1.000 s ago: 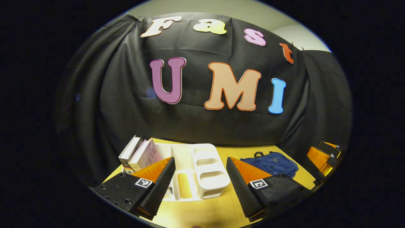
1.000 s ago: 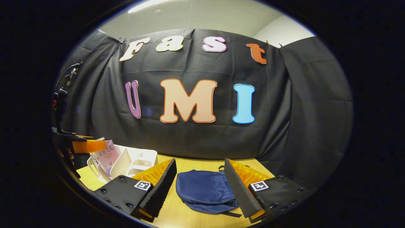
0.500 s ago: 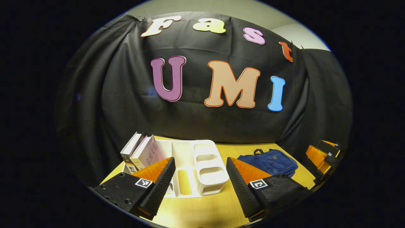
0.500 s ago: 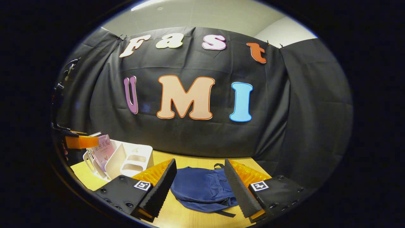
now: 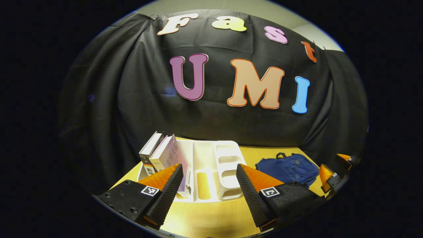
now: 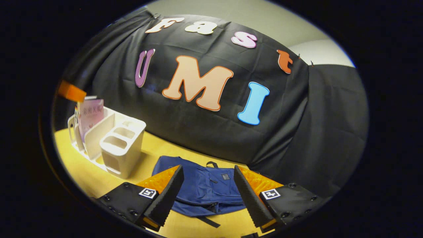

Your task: Open the schoolbag, grab two books from the bookshelf and put them into the schoolbag.

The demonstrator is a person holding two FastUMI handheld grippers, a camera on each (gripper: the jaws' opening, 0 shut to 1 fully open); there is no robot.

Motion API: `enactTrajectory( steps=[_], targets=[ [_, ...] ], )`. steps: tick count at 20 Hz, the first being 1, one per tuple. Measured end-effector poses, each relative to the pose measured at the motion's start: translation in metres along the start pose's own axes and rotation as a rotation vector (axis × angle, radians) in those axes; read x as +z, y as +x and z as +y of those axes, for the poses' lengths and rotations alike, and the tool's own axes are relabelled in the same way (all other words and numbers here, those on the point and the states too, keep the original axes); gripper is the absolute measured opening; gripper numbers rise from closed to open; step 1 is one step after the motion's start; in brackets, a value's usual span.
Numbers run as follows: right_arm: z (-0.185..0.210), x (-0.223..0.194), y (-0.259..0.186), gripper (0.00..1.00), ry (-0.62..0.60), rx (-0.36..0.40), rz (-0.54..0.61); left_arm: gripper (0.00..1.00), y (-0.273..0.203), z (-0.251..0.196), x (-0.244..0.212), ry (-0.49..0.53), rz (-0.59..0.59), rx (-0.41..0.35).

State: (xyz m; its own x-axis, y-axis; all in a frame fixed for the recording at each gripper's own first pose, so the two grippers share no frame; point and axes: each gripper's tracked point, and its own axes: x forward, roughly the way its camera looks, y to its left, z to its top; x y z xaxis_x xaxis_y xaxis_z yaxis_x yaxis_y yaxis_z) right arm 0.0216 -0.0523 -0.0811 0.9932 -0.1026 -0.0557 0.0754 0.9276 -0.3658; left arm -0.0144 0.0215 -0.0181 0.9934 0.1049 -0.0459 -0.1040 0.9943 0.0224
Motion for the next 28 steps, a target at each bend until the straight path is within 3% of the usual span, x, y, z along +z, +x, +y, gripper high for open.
enactTrajectory(
  steps=[1,3,4,6,9,11,12,16,17,21,24,25,26,28],
  targets=[
    [0.004,-0.009,0.004,0.98,-0.042,0.0,0.008,0.95,0.0,0.003,-0.001,-0.003,0.005,0.013],
    [0.009,-0.025,0.013,0.93,-0.13,0.0,0.018,0.95,0.0,0.01,-0.005,-0.007,0.016,0.039],
    [0.012,-0.033,0.017,0.98,-0.172,0.004,0.02,0.95,-0.001,0.013,-0.005,-0.009,0.019,0.049],
    [0.02,-0.049,0.024,1.0,-0.26,0.009,0.031,0.95,-0.002,0.02,-0.007,-0.007,0.025,0.074],
    [0.023,-0.07,0.031,0.99,-0.436,-0.029,0.03,0.95,-0.004,0.03,-0.01,0.005,0.04,0.113],
    [0.036,-0.083,0.038,0.94,-0.525,0.0,0.025,0.95,-0.004,0.031,-0.014,0.007,0.054,0.122],
    [0.042,-0.091,0.039,0.98,-0.547,0.02,0.027,0.92,-0.004,0.031,-0.015,0.011,0.053,0.126],
    [0.058,-0.116,0.045,0.98,-0.593,0.061,0.059,0.95,0.001,0.033,-0.017,0.02,0.062,0.147],
    [0.06,-0.124,0.048,0.92,-0.596,0.062,0.069,0.95,0.002,0.033,-0.019,0.015,0.065,0.149],
    [0.062,-0.145,0.055,0.92,-0.632,0.083,0.104,0.92,0.006,0.038,-0.022,0.007,0.078,0.173],
    [0.064,-0.155,0.062,0.92,-0.679,0.087,0.127,0.95,0.011,0.039,-0.024,0.005,0.096,0.191],
    [0.065,-0.155,0.065,1.0,-0.689,0.084,0.126,0.95,0.012,0.039,-0.026,0.003,0.1,0.192],
    [0.065,-0.155,0.068,0.92,-0.697,0.08,0.126,0.95,0.013,0.038,-0.026,0.002,0.103,0.194],
    [0.064,-0.155,0.074,0.92,-0.698,0.073,0.133,0.95,0.016,0.036,-0.026,0.004,0.107,0.192]
  ],
)
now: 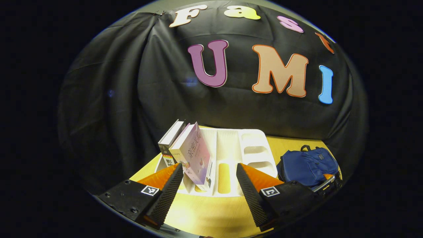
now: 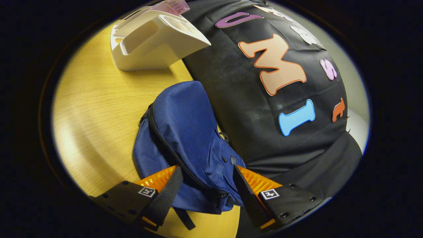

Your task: Open the schoolbag, grab two books from the bookshelf and put them into the schoolbag.

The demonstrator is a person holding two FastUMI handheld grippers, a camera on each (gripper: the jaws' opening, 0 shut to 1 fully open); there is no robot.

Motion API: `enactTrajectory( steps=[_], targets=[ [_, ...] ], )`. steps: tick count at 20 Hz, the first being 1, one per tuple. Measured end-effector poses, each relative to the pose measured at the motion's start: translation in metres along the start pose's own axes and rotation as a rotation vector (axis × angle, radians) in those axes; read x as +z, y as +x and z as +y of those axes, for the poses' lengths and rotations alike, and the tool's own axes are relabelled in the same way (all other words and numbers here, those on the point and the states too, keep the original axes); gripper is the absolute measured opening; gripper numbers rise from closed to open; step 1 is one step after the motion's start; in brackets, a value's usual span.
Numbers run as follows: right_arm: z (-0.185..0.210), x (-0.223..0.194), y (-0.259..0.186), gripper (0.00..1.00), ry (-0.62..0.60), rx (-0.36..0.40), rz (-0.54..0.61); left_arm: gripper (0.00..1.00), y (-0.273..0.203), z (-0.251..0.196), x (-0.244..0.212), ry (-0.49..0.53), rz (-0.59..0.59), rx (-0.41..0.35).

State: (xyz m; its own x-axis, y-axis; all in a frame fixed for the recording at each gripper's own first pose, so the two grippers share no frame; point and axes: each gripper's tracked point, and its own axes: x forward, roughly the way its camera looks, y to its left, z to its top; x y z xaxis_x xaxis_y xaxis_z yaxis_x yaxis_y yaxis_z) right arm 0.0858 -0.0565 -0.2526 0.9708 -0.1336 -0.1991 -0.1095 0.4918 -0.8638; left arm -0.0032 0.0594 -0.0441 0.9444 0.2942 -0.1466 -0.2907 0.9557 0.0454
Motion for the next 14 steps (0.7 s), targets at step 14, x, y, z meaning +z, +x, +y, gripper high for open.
enactTrajectory(
  steps=[14],
  targets=[
    [-0.029,0.036,0.027,0.87,0.063,-0.039,-0.061,0.95,0.0,-0.008,-0.01,0.03,0.042,-0.025]
  ],
)
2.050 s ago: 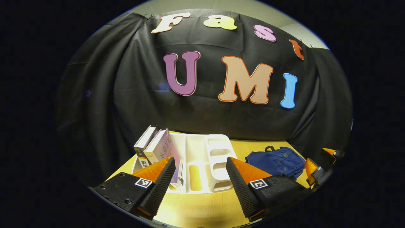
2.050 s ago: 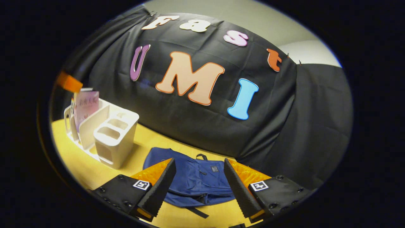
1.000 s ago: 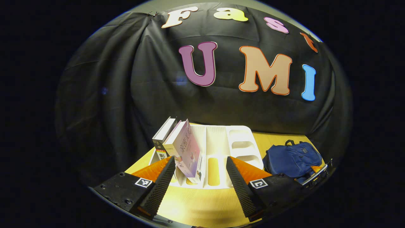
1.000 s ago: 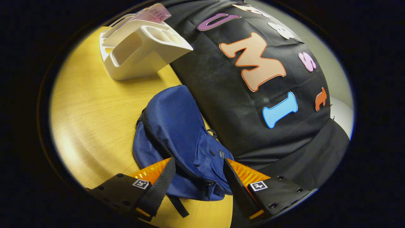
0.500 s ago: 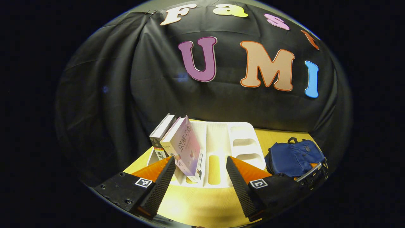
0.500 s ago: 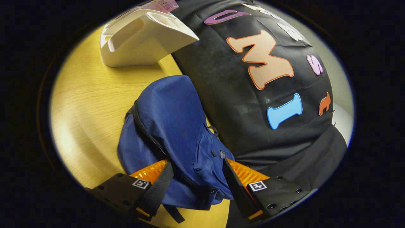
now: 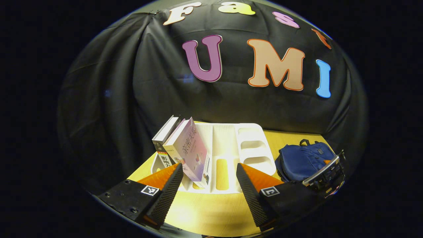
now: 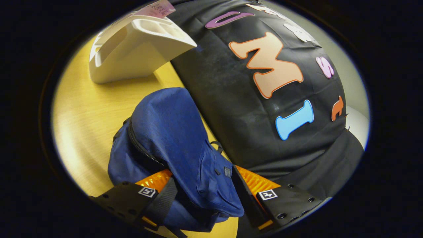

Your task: Open the schoolbag, grab two books from the bookshelf and put them into the schoolbag.

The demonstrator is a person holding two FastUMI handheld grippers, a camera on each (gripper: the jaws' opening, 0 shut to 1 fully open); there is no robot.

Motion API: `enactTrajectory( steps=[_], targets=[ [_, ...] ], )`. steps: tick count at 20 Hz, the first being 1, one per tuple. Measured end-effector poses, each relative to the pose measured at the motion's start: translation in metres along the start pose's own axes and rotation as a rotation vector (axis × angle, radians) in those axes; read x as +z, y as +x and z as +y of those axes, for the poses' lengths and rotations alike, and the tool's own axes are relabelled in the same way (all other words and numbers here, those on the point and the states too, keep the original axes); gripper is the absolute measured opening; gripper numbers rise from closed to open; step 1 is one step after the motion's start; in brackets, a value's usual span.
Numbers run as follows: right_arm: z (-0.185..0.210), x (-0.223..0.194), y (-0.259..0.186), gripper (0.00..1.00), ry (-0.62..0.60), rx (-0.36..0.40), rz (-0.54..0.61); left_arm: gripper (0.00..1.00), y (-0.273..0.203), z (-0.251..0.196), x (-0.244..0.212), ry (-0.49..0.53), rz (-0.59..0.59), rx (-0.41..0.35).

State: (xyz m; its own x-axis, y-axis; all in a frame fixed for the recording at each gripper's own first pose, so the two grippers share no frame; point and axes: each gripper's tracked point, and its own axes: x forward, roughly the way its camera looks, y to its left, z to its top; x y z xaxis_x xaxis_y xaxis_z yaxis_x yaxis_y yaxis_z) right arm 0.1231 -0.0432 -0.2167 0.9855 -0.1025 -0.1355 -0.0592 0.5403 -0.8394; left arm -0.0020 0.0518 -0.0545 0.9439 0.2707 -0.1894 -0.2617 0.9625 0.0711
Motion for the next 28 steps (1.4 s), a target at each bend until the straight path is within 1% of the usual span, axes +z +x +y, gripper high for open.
enactTrajectory(
  steps=[2,3,4,5,6,7,8,9,10,11,13,15,17,18,19,20,22,25,28],
  targets=[
    [-0.002,0.009,0.007,0.87,0.0,-0.005,-0.018,0.95,0.0,-0.002,-0.001,0.001,0.005,-0.007],
    [0.003,0.01,0.012,0.87,-0.005,0.009,-0.017,0.95,0.0,-0.003,-0.003,0.003,0.009,-0.012],
    [0.008,0.01,0.017,1.0,-0.007,0.016,-0.015,0.95,0.0,-0.004,-0.002,0.005,0.01,-0.013],
    [0.009,0.012,0.02,0.8,-0.002,0.016,-0.019,0.92,0.001,-0.005,-0.002,0.007,0.01,-0.014],
    [0.01,0.015,0.023,0.89,0.005,0.014,-0.022,0.95,0.001,-0.005,-0.002,0.01,0.011,-0.013],
    [0.011,0.017,0.027,0.8,0.011,0.011,-0.023,0.95,0.001,-0.005,-0.002,0.014,0.01,-0.013],
    [0.013,0.018,0.032,0.8,0.011,0.01,-0.02,0.95,0.001,-0.006,-0.001,0.017,0.01,-0.012],
    [0.015,0.018,0.036,0.8,0.01,0.009,-0.014,0.99,0.001,-0.007,-0.001,0.017,0.011,-0.013],
    [0.016,0.017,0.04,0.8,0.005,0.007,-0.009,0.96,0.001,-0.007,-0.001,0.013,0.014,-0.013],
    [0.018,0.017,0.044,0.8,-0.002,0.007,-0.011,0.95,0.0,-0.006,-0.003,0.008,0.018,-0.012],
    [0.022,0.014,0.051,0.64,-0.018,0.007,0.004,0.95,0.001,-0.002,-0.006,-0.003,0.027,-0.008],
    [0.027,0.009,0.055,0.64,-0.026,0.005,0.026,0.95,0.001,0.004,-0.01,-0.013,0.036,0.004],
    [0.025,0.008,0.062,0.39,-0.029,0.008,0.031,0.95,0.001,0.014,-0.009,-0.027,0.036,0.019],
    [0.023,0.01,0.055,0.27,-0.025,0.0,0.034,0.95,0.0,0.018,-0.008,-0.036,0.038,0.026],
    [0.024,0.011,0.056,0.15,-0.014,0.014,0.029,0.95,0.001,0.024,-0.009,-0.041,0.04,0.038],
    [0.016,0.01,0.053,0.02,-0.015,-0.007,0.032,0.95,0.002,0.031,-0.01,-0.047,0.044,0.051],
    [0.014,0.014,0.054,0.05,0.011,-0.002,0.041,0.95,0.004,0.041,-0.015,-0.074,0.058,0.065],
    [-0.003,0.018,0.055,0.07,0.063,-0.01,0.046,0.95,0.013,0.049,-0.025,-0.131,0.094,0.065],
    [-0.023,0.022,0.054,0.07,0.09,-0.039,0.043,0.95,0.029,0.051,-0.042,-0.195,0.154,0.037]
  ],
)
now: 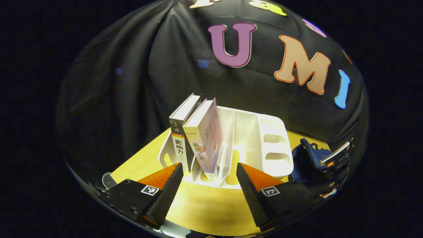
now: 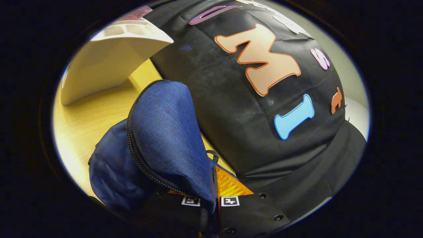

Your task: Open the schoolbag, grab two books from the bookshelf and put them into the schoolbag.

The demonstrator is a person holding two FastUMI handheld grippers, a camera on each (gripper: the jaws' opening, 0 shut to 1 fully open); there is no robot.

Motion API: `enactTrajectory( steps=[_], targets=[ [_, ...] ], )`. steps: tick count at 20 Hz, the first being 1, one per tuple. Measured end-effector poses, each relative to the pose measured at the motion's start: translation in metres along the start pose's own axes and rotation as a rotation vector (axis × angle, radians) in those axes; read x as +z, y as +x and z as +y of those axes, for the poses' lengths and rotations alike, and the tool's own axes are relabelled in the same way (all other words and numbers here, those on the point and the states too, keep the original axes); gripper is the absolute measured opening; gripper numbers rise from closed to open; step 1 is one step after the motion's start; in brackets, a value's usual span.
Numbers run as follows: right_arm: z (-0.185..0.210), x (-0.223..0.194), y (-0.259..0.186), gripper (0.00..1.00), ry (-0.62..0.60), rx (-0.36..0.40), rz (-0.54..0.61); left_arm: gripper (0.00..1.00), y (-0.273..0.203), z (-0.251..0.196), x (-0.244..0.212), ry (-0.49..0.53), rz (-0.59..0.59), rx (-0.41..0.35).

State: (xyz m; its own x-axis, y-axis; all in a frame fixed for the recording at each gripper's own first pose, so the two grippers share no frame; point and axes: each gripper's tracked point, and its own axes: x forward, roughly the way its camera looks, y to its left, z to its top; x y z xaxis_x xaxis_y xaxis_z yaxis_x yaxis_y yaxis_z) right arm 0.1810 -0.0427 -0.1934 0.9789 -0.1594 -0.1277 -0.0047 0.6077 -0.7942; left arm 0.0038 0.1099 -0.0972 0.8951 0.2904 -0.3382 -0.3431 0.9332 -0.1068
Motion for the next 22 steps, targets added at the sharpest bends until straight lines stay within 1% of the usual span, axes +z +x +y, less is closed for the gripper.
enactTrajectory(
  steps=[4,7,10,14,17,21,22],
  targets=[
    [-0.026,0.004,0.002,0.07,0.037,-0.028,0.004,0.95,0.029,0.005,-0.009,-0.06,0.061,-0.036],
    [-0.039,0.005,0.003,0.07,0.065,-0.041,0.009,0.95,0.046,0.008,-0.007,-0.075,0.098,-0.052],
    [-0.053,0.004,0.005,0.06,0.098,-0.049,0.018,0.95,0.062,0.013,-0.003,-0.062,0.122,-0.046],
    [-0.065,0.002,0.008,0.07,0.13,-0.06,0.03,0.94,0.072,0.013,-0.004,-0.035,0.15,-0.031],
    [-0.067,0.001,0.009,0.06,0.141,-0.06,0.037,0.92,0.081,0.013,-0.004,-0.01,0.167,-0.021],
    [-0.066,-0.001,0.009,0.06,0.133,-0.056,0.041,0.88,0.083,0.007,-0.001,0.019,0.183,-0.022],
    [-0.066,-0.002,0.009,0.06,0.134,-0.055,0.042,0.92,0.082,0.007,0.002,0.023,0.18,-0.02]
  ],
)
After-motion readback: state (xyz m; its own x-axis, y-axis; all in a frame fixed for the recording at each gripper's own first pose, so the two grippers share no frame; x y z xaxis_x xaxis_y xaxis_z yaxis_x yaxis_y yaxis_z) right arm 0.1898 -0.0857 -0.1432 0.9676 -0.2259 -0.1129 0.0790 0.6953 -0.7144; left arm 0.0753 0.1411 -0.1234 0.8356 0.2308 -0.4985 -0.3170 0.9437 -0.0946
